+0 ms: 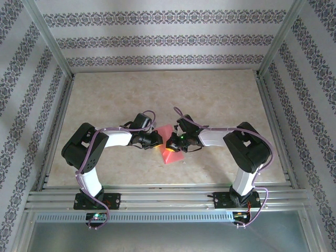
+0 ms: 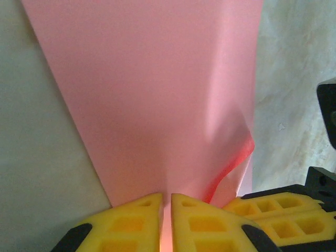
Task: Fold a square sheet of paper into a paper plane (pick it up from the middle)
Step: Fold the triangle a second time at the center of the table.
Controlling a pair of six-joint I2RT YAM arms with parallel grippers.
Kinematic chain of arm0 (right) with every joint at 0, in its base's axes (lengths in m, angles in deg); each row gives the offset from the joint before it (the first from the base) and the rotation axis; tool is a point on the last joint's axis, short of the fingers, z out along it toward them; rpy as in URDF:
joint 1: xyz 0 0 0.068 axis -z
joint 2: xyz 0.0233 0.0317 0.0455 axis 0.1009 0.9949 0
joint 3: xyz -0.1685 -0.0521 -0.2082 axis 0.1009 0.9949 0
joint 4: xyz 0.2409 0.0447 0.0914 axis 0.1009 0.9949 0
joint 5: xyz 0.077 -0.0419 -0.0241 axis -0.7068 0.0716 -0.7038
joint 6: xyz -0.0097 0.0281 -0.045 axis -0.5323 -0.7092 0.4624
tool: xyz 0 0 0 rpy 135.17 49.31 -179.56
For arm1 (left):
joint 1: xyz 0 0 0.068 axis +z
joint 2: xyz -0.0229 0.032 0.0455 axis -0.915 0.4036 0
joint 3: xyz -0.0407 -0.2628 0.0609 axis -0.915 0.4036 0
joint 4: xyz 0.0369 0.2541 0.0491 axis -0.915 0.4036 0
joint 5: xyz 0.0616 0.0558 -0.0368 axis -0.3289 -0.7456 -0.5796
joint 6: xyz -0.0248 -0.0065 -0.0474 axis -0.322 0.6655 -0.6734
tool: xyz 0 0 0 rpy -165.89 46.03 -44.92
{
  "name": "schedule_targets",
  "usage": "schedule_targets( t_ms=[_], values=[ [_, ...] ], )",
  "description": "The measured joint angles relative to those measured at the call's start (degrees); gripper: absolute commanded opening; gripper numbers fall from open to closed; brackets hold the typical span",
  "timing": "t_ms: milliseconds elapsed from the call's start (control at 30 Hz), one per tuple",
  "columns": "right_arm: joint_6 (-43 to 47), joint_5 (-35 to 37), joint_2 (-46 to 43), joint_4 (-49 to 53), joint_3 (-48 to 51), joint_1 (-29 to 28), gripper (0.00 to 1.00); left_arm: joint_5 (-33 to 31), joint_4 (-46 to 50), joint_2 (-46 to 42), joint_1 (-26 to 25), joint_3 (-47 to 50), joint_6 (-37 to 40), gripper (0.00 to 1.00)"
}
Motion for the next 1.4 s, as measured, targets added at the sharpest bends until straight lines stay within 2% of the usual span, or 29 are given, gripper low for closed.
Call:
schedule_targets(
  t_ms=[1400],
  values=[
    [-2.40,1.03,1.66,-1.70,-0.48,-0.37,0.04,-0.15,0.20,0.00,0.00,-0.07,-0.02,0.13]
  ],
)
